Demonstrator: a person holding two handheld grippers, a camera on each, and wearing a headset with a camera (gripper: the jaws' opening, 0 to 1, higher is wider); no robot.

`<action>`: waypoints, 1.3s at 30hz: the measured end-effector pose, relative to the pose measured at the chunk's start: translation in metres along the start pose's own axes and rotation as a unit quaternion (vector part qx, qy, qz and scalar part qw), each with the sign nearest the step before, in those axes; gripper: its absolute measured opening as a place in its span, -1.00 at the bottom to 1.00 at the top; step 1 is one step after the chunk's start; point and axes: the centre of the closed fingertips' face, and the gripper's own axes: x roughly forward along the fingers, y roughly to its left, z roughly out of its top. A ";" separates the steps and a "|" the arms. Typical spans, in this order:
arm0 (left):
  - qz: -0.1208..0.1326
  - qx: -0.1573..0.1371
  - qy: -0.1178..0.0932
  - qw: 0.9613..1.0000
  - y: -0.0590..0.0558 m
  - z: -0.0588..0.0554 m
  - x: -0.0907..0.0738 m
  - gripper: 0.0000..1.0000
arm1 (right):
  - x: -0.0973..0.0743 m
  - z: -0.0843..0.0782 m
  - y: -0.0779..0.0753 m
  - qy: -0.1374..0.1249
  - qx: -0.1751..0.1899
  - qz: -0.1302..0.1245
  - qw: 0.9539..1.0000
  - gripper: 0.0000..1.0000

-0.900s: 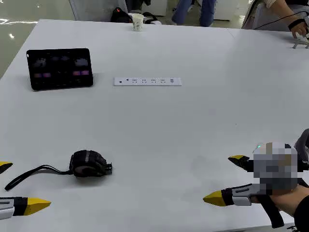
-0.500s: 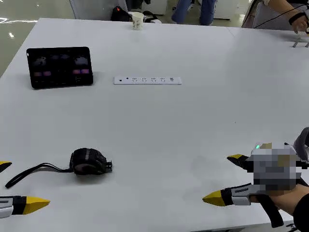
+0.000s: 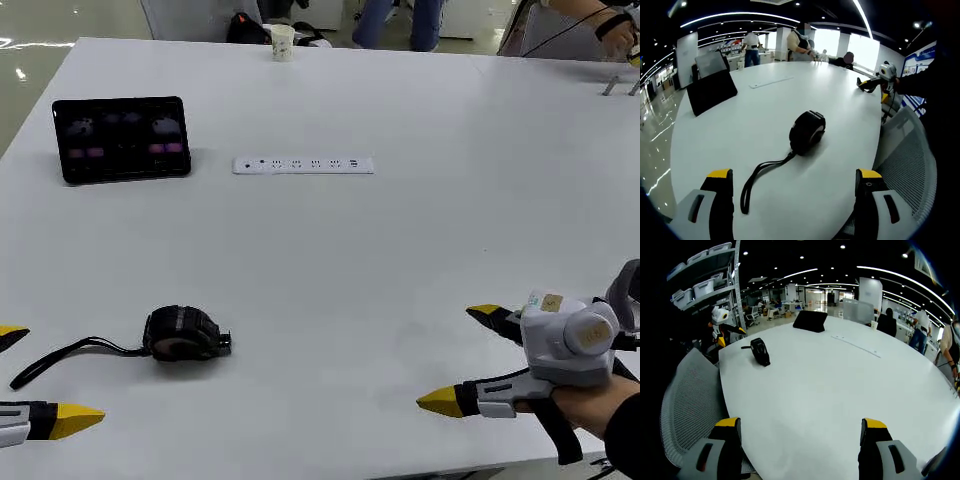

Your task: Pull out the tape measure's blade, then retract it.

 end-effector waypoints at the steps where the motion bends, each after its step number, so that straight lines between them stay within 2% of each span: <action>1: -0.001 0.007 0.002 1.000 0.000 0.001 0.001 0.98 | 0.001 -0.001 -0.001 0.002 -0.001 0.000 1.000 0.98; 2: -0.005 0.018 0.008 1.000 -0.001 0.001 0.003 0.98 | 0.003 -0.001 0.001 0.005 -0.001 0.009 1.000 0.98; 3: -0.003 0.023 0.014 1.000 0.000 0.001 0.004 0.98 | 0.003 -0.001 0.000 0.007 -0.002 0.008 1.000 0.98; 5: 0.003 0.052 0.028 0.998 0.003 0.000 0.008 0.98 | 0.005 -0.003 -0.004 0.017 -0.007 0.005 1.000 0.98; 6: -0.004 0.053 0.033 0.998 0.000 0.000 0.010 0.98 | 0.006 -0.004 -0.006 0.021 -0.011 0.006 1.000 0.98; 10: -0.016 0.066 0.042 0.997 -0.002 0.005 0.017 0.98 | 0.007 0.003 -0.011 0.008 -0.015 0.008 1.000 0.98; 13: -0.024 0.070 0.043 0.996 -0.003 0.011 0.021 0.98 | 0.010 0.007 -0.015 0.006 -0.016 0.010 1.000 0.98; 15: -0.050 0.034 0.038 0.997 -0.012 0.017 0.024 0.98 | 0.013 0.007 -0.014 0.012 -0.021 0.017 1.000 0.98; 16: -0.059 0.029 0.041 0.997 -0.014 0.019 0.025 0.98 | 0.014 0.007 -0.013 0.015 -0.029 0.018 0.999 0.98; 23: -0.081 0.064 0.067 0.992 -0.018 0.023 0.033 0.98 | 0.022 0.009 -0.004 0.021 -0.036 0.040 0.998 0.98; 27: -0.089 0.092 0.081 0.988 -0.018 0.026 0.039 0.98 | 0.026 0.013 0.002 0.022 -0.047 0.054 0.997 0.98; 33: -0.102 0.120 0.090 0.983 -0.022 0.034 0.046 0.98 | 0.034 0.017 0.003 0.027 -0.053 0.064 0.996 0.98; 34: -0.106 0.129 0.091 0.982 -0.023 0.036 0.049 0.98 | 0.036 0.020 0.003 0.024 -0.054 0.065 0.996 0.98; 37: -0.108 0.173 0.095 0.974 -0.021 0.040 0.055 0.98 | 0.041 0.026 0.003 0.020 -0.053 0.068 0.996 0.98; 39: -0.116 0.177 0.101 0.972 -0.023 0.040 0.059 0.98 | 0.047 0.031 0.004 0.018 -0.053 0.072 0.996 0.98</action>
